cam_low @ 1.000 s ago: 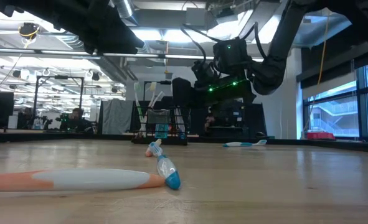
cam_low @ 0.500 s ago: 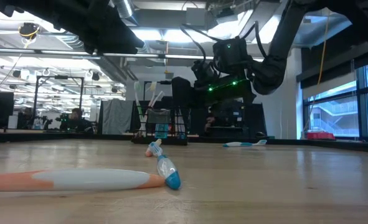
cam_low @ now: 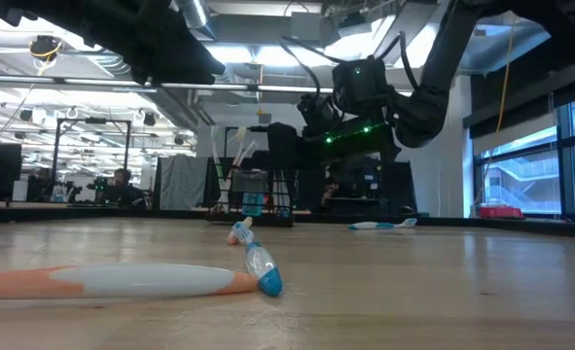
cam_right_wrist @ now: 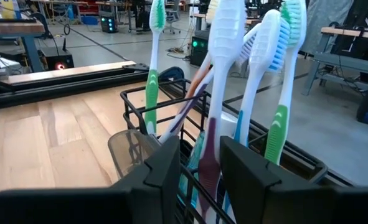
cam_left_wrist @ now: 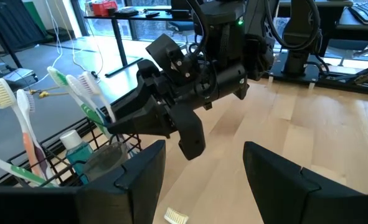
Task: Pick & Place toothbrushing station
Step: Put the violet toothbrush into the black wire organizer, then put the bottom blue toothbrush into the black wire organizer
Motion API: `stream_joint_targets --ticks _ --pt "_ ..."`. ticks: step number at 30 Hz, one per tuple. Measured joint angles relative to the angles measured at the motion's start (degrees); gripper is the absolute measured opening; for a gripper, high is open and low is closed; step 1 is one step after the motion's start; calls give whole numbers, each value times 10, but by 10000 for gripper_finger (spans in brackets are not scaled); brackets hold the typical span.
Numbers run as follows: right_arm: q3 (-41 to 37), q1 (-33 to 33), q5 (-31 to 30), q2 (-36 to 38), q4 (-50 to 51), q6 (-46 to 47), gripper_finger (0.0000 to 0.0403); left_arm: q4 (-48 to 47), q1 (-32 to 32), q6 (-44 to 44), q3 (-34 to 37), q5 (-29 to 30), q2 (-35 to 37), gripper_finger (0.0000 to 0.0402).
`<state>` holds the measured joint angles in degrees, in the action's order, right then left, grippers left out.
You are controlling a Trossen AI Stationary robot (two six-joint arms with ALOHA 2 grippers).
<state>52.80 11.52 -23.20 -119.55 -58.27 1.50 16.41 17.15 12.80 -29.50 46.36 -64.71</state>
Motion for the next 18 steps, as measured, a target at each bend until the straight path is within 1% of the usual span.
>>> stream_joint_targets --ticks 6,18 --pt "-2 -9 -33 8 9 -8 117 0 0 0 0 0 0 212" --pt "-2 -16 -30 20 7 -19 117 0 0 0 0 0 0 212"
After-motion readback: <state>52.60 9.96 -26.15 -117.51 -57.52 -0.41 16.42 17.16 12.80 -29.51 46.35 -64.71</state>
